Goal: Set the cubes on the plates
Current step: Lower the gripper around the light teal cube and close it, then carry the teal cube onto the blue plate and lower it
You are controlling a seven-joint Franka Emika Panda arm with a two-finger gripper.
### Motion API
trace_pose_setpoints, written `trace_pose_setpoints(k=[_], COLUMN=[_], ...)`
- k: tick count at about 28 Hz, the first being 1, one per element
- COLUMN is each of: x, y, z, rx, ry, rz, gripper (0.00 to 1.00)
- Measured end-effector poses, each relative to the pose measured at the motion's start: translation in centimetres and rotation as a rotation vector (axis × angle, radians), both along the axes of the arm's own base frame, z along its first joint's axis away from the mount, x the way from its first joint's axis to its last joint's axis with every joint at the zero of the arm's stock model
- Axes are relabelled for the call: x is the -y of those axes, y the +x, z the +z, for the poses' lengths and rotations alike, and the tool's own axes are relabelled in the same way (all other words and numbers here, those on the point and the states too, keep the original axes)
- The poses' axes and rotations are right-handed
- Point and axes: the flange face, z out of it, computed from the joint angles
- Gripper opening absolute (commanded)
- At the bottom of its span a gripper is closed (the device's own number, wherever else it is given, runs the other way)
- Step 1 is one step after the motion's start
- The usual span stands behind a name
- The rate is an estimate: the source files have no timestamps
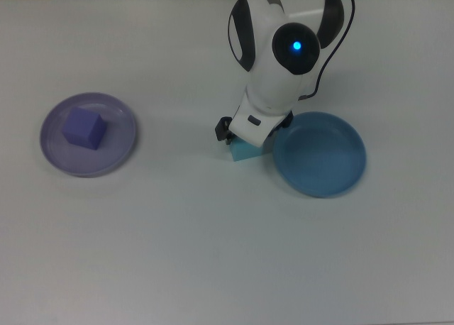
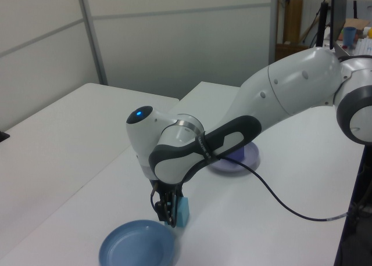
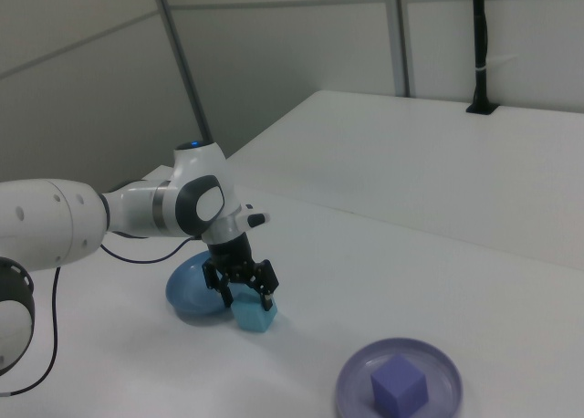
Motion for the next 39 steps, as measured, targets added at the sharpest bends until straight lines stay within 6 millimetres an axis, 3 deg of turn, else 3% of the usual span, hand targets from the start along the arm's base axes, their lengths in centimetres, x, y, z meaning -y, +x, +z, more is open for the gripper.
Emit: trace_pose_setpoints(k=[1, 3, 4, 5, 15, 29, 34, 39], x=[0.0, 0.1, 0.2, 0.2, 0.2, -0.1, -1.6, -5.3], y=[0.0, 0.1, 0.1, 0.1, 0.3, 2.1, 1.7, 0.5], z=[-0.1, -0.3, -0.4, -0.5, -0.3, 7.3, 7.5, 6.3], rx=[-0.002, -0.004, -0.005, -0.006, 0.005, 0.136, 0.142, 0.127], ry=[0.0, -0.001, -0.002, -0.002, -0.004, 0.066, 0.072, 0.068], rz=[-0.001, -0.002, -0.003, -0.003, -0.04, -0.115, -0.145, -0.144], gripper=[0.99, 0.68, 0.05, 0.0, 0.0, 0.0, 0.0, 0.0])
